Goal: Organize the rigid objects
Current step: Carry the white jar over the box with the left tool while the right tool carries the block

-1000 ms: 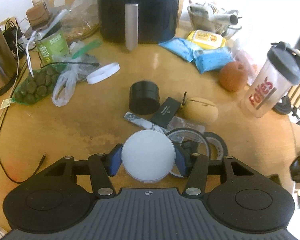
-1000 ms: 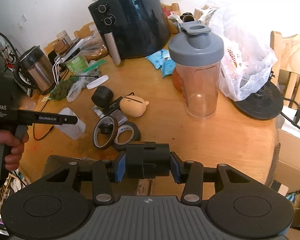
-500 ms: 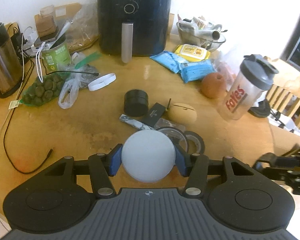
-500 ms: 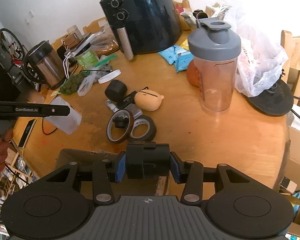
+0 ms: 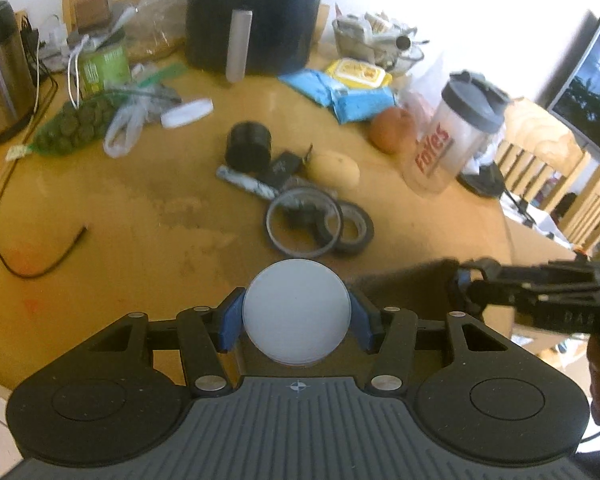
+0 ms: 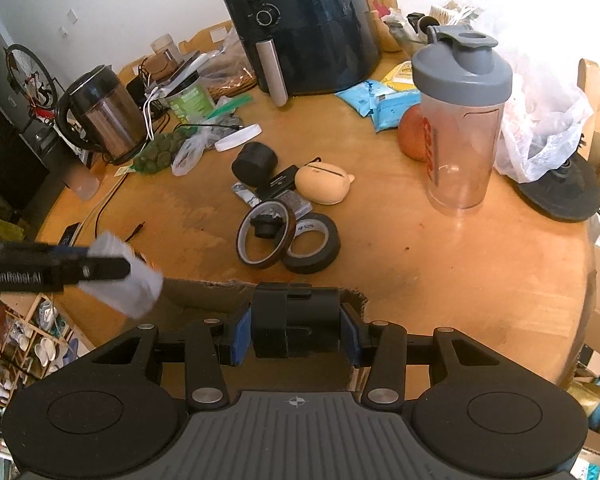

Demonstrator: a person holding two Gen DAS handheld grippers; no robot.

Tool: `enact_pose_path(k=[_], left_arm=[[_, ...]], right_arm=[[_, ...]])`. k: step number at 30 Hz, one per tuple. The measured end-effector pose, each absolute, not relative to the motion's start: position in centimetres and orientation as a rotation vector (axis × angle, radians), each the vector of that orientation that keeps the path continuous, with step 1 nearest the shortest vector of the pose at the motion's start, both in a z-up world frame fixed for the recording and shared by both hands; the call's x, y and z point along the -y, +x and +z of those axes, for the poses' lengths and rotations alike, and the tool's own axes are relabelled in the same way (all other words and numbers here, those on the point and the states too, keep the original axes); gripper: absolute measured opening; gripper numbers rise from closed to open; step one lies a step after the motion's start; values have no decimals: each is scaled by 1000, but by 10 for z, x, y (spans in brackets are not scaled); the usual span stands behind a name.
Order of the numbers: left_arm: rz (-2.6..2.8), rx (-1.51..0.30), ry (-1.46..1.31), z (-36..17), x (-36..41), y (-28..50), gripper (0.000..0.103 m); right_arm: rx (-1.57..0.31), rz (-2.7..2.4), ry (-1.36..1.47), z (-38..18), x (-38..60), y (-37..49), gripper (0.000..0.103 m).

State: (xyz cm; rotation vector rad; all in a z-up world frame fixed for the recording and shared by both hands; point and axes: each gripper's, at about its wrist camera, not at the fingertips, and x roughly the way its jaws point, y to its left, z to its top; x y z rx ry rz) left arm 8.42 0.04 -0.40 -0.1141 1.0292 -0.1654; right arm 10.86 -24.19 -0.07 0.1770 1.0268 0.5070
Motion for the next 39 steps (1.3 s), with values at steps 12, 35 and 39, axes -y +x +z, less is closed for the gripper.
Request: enact_pose_path(k=[12,35,39], left_arm=[[-173,-1103,-1,-55,10,86,53],[-123,-999,-24,-24,5,53,67],[-79,-1002,-49,-21,1,45,68]], right_arm=[[-1046,493,178,-2,234,93,48],[-1079,440,146,-9,224,82,48],[-1083,449,118,-11,219,85,48]])
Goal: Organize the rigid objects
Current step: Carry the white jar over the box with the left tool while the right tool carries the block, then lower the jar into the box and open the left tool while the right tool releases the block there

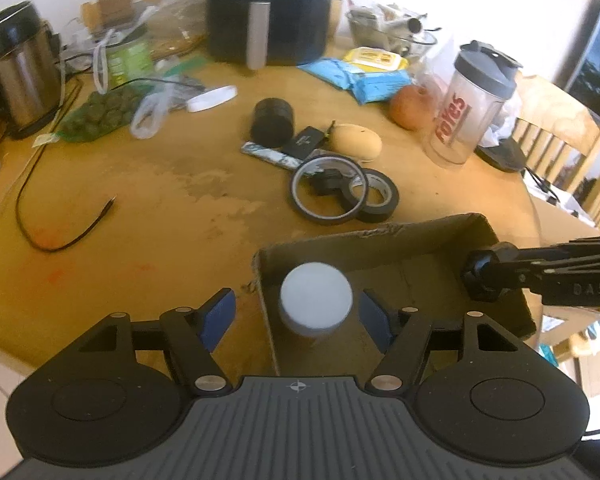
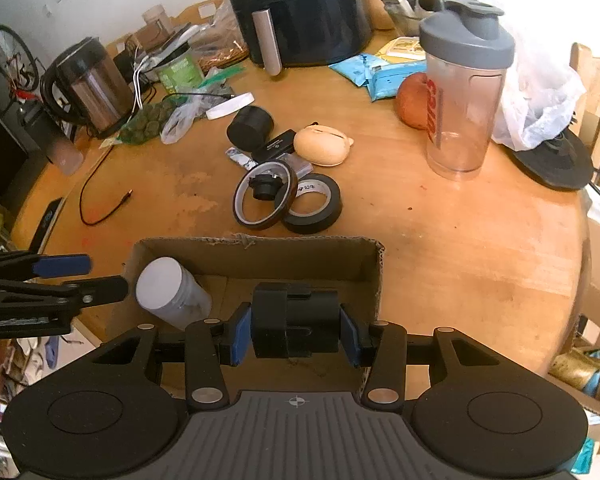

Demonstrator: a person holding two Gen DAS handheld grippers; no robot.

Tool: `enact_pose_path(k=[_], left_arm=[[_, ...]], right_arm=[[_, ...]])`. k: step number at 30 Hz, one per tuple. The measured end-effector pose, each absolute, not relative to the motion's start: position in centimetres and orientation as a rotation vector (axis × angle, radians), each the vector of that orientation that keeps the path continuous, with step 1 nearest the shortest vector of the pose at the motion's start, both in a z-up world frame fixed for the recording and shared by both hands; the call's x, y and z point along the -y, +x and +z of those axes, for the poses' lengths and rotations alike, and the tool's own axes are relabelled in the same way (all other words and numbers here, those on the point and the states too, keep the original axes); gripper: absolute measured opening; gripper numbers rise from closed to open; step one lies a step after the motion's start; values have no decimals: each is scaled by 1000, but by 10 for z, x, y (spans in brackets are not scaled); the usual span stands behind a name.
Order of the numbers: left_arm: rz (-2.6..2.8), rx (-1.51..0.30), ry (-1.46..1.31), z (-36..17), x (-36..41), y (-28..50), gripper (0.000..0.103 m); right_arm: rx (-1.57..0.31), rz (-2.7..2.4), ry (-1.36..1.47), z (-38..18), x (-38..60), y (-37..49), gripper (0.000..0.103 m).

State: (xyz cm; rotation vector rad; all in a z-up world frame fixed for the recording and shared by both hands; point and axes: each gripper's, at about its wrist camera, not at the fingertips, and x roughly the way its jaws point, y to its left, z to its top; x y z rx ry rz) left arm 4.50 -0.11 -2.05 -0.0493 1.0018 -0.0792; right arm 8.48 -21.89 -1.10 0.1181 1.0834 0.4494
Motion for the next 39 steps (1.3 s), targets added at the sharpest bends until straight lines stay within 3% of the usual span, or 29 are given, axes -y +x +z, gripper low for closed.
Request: enact_pose_path(k=[10,12,13,14,20,26,39], left_arm=[[7,-1021,-112,-20,-8,27,68],[26,-1022,-125,-20,-10,25,68],[36,-1023,-134,-20,-11,25,68],[45,-1024,-141,-20,-12,24,68],[87,-1030,-178,-19,-10,24,68],[111,-1031,-185,-16,-1,28,68],[130,-1015,-156,-5,33,48,68]], right_arm=[[-1070,486,83,-10,207,105,49],[-1059,491,78,-9,206,110,60],[-1056,492,72,-8,206,111,76],[-1046,496,69,-7,206,112,83],[-1023,535,34,-5,205,110,98],[-1018,566,-5,-5,211,111,103],[-1012,576,10,-7,249,129,103]])
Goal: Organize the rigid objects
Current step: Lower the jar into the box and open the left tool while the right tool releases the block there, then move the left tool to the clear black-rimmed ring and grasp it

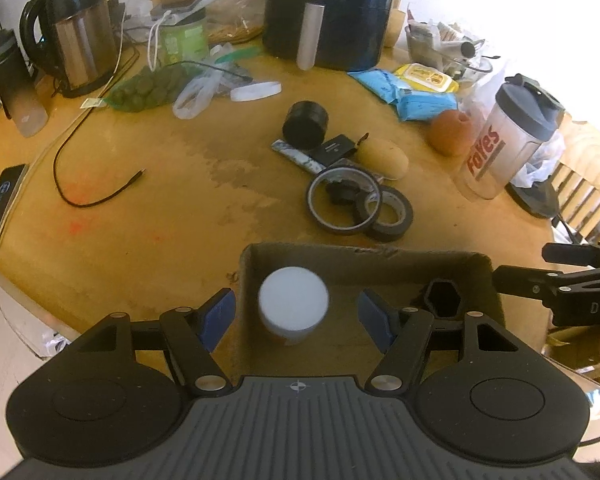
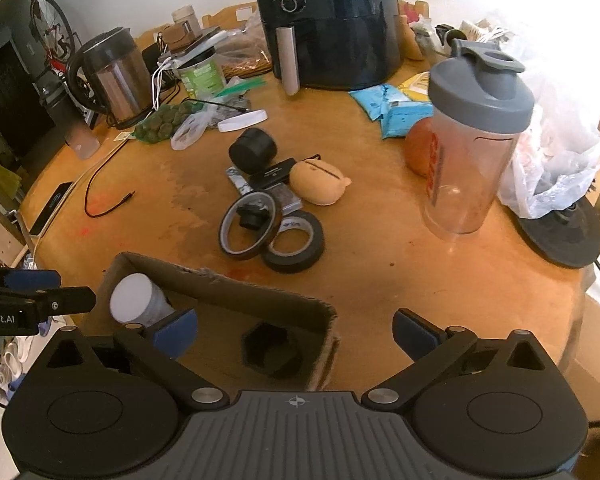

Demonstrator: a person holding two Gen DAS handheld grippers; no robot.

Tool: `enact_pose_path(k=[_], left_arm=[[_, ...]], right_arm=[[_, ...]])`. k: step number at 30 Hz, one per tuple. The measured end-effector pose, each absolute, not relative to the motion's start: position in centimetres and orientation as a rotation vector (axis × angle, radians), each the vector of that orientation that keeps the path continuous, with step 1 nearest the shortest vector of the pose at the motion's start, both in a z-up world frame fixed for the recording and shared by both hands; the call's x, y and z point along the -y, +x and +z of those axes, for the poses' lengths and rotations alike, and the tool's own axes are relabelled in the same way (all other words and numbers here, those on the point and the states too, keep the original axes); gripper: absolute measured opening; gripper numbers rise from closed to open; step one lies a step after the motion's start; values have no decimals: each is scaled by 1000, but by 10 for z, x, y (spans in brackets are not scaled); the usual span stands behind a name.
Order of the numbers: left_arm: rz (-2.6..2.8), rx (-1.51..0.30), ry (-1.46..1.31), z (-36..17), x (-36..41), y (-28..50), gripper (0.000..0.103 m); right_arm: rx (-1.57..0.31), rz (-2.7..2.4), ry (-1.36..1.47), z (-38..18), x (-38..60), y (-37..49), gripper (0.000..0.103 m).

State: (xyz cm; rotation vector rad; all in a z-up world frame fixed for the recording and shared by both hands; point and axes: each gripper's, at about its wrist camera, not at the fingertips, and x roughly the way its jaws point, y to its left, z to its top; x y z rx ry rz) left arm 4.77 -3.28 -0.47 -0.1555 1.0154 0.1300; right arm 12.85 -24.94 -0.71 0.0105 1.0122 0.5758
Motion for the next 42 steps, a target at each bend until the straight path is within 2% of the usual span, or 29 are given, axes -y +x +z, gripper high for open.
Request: enact_pose_path(k=[12,28,31,32,42], left_arm=[[167,-1004,-145,3,50,58,68],[22,-949,-110,6,36,104,68],[-3,-945,-109,5,32,110,76],[-8,-944,-108,4,30,112,82],[-77,-974,-168,-12,14,129,93]], right_arm=[[-1020,596,6,-13,268,145,103],[-1036,526,25,-13,250,156,103],[-1037,487,38,-13,248,159,103],[-1038,475,42,-13,248,160,103],[-1055,428,32,-15,245,155,103]])
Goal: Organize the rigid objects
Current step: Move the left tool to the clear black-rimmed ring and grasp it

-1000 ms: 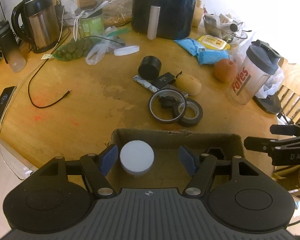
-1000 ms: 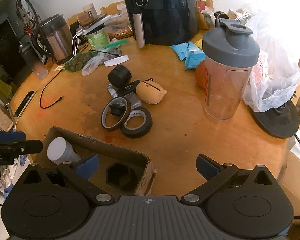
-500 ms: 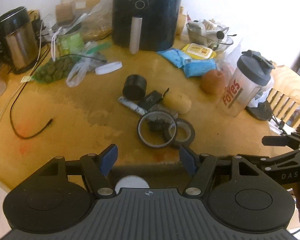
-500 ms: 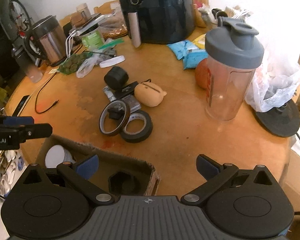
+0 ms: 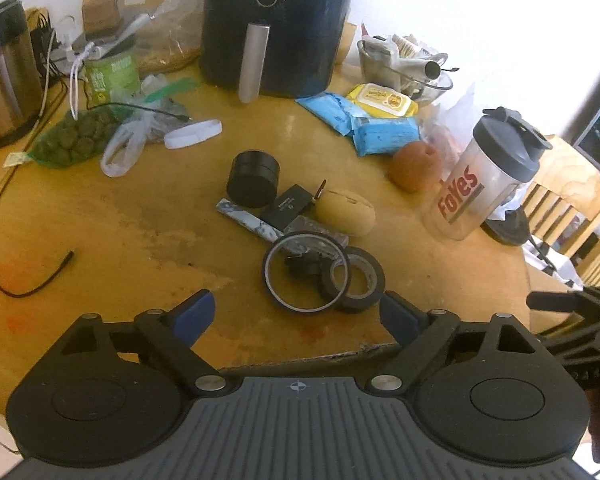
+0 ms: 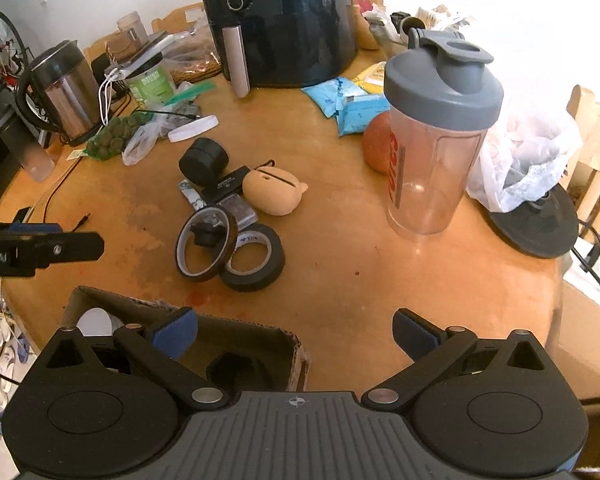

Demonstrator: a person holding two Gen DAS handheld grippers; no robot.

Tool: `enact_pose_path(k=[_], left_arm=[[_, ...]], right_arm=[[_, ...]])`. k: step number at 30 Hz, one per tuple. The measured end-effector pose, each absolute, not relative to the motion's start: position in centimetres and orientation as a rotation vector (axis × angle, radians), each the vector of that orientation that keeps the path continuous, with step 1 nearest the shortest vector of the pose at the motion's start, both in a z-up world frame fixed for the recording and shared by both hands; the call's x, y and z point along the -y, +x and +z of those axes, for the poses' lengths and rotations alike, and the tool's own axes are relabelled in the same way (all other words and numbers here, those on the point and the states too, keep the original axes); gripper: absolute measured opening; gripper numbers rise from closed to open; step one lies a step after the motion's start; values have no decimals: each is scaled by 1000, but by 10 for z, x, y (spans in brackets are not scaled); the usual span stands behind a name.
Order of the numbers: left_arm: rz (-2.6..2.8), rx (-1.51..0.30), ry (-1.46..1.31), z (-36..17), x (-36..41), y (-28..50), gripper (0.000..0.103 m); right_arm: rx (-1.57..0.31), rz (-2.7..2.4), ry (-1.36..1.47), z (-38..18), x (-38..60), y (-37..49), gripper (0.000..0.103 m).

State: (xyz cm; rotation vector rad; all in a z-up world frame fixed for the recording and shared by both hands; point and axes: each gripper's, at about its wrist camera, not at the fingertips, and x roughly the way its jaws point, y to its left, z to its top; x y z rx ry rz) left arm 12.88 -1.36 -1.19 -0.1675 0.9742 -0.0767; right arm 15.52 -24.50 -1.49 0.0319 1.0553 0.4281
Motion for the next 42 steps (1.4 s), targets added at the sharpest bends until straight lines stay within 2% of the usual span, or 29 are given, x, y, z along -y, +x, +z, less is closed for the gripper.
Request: enact_pose_path(k=[18,38,40,42], left_arm=[[-216,-1069,-293,-58,-8,182,98],[-295,-1273,-297,-121,4,245,99],[-298,-1281,-290,-123,8,246,103],[-288,-1292,-271,-124,12,247,103]], right_arm=[[-1090,371,50,-22,261,151,103],[-1099,269,86,-26,290,154,103],[-1099,261,91,-26,293,153,103],[-1100,253,96,-27,296,154,103]])
